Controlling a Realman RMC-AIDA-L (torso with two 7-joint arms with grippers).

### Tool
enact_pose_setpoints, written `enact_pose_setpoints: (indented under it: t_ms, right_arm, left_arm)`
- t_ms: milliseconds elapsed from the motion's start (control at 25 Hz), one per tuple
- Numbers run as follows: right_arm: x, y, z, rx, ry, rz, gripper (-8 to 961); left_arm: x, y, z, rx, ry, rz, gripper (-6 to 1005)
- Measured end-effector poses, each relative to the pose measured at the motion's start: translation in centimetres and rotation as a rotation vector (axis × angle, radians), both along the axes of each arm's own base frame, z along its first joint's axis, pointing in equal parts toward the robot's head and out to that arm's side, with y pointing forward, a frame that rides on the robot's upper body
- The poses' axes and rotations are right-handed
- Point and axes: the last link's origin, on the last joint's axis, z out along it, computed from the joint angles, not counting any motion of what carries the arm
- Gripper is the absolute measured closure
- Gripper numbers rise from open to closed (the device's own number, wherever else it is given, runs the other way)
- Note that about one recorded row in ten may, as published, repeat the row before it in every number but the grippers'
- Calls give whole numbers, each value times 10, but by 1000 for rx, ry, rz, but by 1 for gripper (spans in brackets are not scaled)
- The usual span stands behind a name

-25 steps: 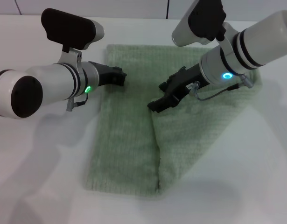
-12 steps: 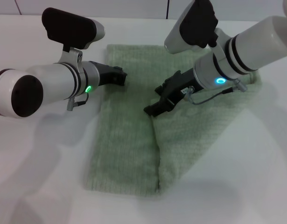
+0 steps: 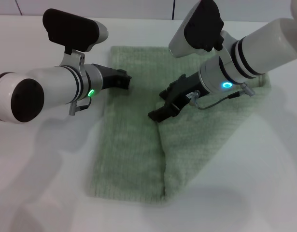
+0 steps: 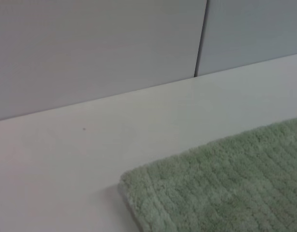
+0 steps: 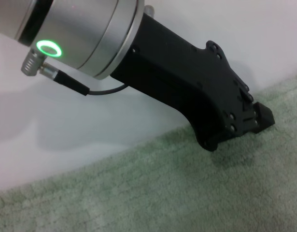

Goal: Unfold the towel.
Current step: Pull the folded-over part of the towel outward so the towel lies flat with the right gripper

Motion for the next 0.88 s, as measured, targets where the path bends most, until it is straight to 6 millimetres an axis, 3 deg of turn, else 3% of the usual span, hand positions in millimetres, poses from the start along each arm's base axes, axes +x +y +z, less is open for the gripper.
enact_pose_setpoints:
  t_ms: [320,880]
  right_arm:
    - [1,0,0,0,0,-3,238]
    - [3,1,-1,7,-10,-11,353]
  left_arm:
    - [0,0,0,-1,0,-1,1000]
    - [-1,-1,0,0,-1,2,1000]
